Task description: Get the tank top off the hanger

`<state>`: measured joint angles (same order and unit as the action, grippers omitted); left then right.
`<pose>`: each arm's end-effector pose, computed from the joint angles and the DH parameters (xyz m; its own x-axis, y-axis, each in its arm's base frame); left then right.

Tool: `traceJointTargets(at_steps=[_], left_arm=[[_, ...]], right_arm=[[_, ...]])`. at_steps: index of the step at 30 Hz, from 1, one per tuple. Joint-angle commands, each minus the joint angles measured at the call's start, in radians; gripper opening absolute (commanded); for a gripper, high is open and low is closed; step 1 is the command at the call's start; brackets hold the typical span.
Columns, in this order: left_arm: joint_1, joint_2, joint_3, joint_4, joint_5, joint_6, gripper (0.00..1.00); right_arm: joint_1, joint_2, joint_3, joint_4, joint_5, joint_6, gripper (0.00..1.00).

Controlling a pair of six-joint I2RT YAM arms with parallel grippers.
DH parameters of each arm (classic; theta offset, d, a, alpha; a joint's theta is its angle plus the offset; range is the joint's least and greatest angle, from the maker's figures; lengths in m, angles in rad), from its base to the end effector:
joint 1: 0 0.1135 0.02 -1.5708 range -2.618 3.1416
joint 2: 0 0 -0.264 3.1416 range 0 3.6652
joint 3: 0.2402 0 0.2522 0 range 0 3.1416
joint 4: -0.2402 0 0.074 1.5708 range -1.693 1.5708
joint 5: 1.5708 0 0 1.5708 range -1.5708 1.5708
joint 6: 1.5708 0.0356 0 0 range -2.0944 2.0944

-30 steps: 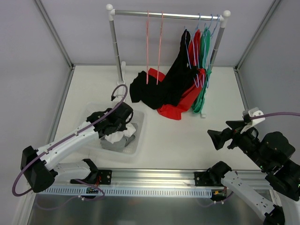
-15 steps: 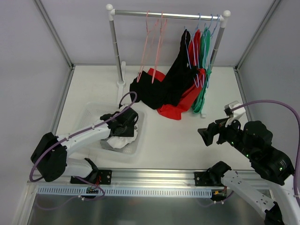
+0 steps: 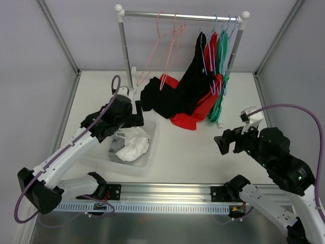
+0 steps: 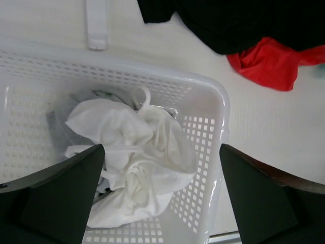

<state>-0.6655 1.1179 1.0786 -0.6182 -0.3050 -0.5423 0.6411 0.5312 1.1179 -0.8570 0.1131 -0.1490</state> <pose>0.1931 -0.1380 0.3352 -0.6192 -0.1398 -0.7727 0.0962 0.9631 -0.2513 0.0574 0.0378 0.4036 -0.1364 -0.2858 -0.9485 -0.5332 0.8281 -0.1729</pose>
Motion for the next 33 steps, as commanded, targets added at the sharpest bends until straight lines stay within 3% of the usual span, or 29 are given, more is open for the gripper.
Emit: traceJointTargets(at_steps=[1, 3, 6, 7, 9, 10, 11, 16, 18, 22, 27, 33], left_arm=[[0.119, -0.018, 0.081, -0.072, -0.020, 0.058, 0.99], [0.266, -0.032, 0.104, -0.089, 0.013, 0.038, 0.99], [0.430, -0.093, 0.104, -0.097, 0.148, 0.042, 0.99], [0.507, -0.113, 0.104, -0.101, 0.165, 0.056, 0.99], [0.564, -0.180, 0.106, -0.115, 0.173, 0.120, 0.99], [0.587, -0.205, 0.106, -0.136, 0.162, 0.140, 0.99], [0.618, -0.251, 0.104, -0.149, 0.150, 0.187, 0.99], [0.630, -0.433, 0.041, -0.187, 0.095, 0.283, 0.99], [0.630, -0.505, -0.026, -0.170, 0.136, 0.298, 0.99], [0.627, -0.670, -0.133, -0.121, 0.147, 0.317, 0.99], [0.626, -0.728, -0.250, -0.055, 0.257, 0.338, 0.99], [0.626, -0.725, -0.289, -0.034, 0.251, 0.321, 0.99]], right_arm=[[0.000, 0.070, 0.032, 0.009, 0.127, 0.000, 0.99], [-0.004, 0.098, 0.063, -0.019, 0.279, -0.001, 0.99], [-0.040, 0.171, 0.101, -0.066, 0.379, -0.014, 0.99], [-0.110, 0.188, 0.115, -0.073, 0.370, -0.023, 0.99], [-0.228, 0.219, 0.115, -0.070, 0.223, -0.034, 0.99], [-0.330, 0.223, 0.102, -0.060, 0.179, -0.034, 0.99], [-0.354, 0.225, 0.097, -0.053, 0.181, -0.017, 0.99], [-0.373, 0.147, 0.086, -0.057, 0.259, -0.009, 0.99], [-0.373, 0.074, 0.076, -0.074, 0.280, -0.018, 1.00], [-0.373, -0.043, 0.053, -0.109, 0.234, -0.032, 0.99], [-0.373, -0.089, 0.030, -0.157, 0.223, -0.024, 0.99], [-0.373, -0.083, -0.015, -0.136, 0.234, 0.003, 1.00]])
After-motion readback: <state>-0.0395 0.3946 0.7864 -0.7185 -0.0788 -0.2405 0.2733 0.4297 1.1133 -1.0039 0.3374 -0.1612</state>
